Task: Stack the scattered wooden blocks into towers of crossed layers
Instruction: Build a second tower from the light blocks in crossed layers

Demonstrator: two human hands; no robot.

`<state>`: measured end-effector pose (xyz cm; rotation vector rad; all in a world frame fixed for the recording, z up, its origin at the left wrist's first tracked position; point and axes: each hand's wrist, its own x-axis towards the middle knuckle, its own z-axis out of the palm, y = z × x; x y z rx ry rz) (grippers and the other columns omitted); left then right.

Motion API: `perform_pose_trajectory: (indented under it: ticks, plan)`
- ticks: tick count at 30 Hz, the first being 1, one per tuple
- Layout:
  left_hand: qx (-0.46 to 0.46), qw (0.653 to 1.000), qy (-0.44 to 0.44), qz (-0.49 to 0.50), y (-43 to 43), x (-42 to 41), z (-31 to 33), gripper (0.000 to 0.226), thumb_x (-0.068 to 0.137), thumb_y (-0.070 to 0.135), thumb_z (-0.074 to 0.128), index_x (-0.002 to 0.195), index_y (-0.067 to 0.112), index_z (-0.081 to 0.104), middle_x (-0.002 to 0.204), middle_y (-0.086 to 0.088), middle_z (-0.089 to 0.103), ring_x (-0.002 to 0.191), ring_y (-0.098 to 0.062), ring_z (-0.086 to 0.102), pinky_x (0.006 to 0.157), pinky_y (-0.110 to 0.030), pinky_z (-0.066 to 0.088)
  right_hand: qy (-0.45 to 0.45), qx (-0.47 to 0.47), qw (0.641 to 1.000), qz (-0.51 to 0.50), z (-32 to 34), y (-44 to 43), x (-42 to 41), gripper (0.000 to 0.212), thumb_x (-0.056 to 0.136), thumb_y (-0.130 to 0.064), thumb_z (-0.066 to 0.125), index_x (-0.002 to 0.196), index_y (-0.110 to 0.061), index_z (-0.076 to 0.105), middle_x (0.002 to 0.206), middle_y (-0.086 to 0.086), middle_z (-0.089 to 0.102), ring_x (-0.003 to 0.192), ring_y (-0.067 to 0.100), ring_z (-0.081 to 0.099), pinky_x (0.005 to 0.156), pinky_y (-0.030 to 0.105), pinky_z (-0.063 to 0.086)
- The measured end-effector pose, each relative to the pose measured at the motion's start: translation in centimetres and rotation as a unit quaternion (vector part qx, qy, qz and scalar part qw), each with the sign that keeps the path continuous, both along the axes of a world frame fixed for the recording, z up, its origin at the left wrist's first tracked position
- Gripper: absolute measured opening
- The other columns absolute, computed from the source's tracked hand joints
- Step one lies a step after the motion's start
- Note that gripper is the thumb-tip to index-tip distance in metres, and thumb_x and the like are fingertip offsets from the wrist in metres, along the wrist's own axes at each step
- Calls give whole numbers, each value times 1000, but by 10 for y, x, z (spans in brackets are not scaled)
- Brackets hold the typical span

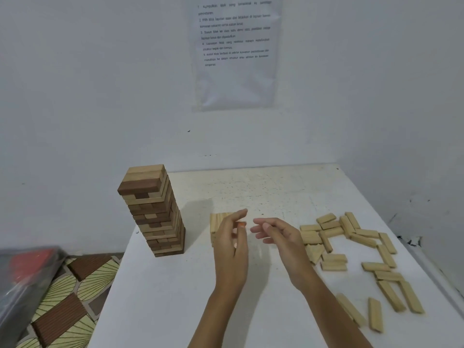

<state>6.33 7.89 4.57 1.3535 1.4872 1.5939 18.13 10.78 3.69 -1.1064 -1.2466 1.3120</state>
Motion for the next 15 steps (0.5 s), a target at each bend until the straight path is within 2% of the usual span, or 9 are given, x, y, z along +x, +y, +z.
perform_pose_trajectory:
  ticks: [5,9,12,15]
  plan:
    - [2,997,32,-66,-3,34,-4,29,98,5,48,115,24,62,114,19,62,104,2,57,81,-8,42,11,-5,998,-59,-3,-15,31,21,97,-7,52,99,-14,72,88,6,73,80,13,67,76,19,51]
    - [-21,991,68,-117,-5,58,-16,30,97,6,49,113,27,61,112,19,62,106,0,56,84,-14,45,-1,-14,992,-124,-14,-28,64,22,94,-1,53,97,-12,72,87,6,73,83,15,67,75,21,53]
    - [-47,981,115,-146,-6,72,-30,28,93,8,53,111,27,62,108,20,61,106,0,54,87,-16,42,-62,6,983,-170,-25,-35,90,24,91,4,56,92,-13,72,83,0,73,80,12,66,72,18,52]
    - [-68,972,169,-148,-6,82,-42,24,89,16,63,112,25,63,109,17,61,106,0,51,90,-19,41,-170,46,966,-192,-34,-38,114,23,89,4,60,93,-15,72,89,-7,72,82,-1,63,73,9,47]
